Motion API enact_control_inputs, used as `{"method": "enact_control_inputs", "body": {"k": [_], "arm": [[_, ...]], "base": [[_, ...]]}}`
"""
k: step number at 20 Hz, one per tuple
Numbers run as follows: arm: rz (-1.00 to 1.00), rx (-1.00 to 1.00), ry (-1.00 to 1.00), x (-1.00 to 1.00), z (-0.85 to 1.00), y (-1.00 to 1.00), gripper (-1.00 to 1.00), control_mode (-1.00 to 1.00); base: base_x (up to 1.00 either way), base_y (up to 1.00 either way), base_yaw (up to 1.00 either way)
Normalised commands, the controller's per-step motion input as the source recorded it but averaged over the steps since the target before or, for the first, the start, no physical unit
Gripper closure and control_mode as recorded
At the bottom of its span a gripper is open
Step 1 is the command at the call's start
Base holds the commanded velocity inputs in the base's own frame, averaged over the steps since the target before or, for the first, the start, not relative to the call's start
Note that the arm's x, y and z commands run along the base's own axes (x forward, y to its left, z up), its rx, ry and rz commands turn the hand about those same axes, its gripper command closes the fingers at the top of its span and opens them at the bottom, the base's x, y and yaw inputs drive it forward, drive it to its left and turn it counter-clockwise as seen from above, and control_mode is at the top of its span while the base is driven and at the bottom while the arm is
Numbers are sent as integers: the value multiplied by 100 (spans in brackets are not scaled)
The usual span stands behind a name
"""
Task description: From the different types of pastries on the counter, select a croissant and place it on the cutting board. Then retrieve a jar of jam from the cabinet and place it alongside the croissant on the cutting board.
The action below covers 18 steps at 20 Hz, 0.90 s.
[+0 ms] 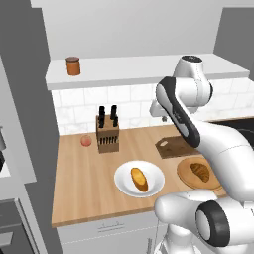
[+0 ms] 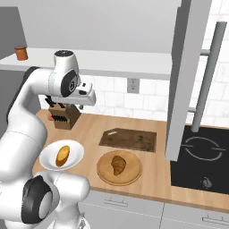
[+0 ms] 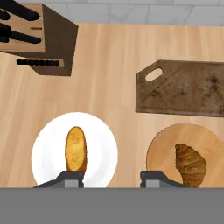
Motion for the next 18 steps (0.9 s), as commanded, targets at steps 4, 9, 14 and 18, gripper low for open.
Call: {"method": "enact_control_inputs", "body": {"k": [4, 9, 14, 18], "arm": [[7, 0, 3, -9, -19, -25, -100, -100], [8, 0, 18, -30, -22, -48, -100, -100], [3, 0, 25, -26, -23, -45, -100, -100], [5, 0, 10, -1, -48, -50, -100, -100]], "base": [[0, 0, 0], [0, 0, 0], [0, 0, 0], [0, 0, 0]]}}
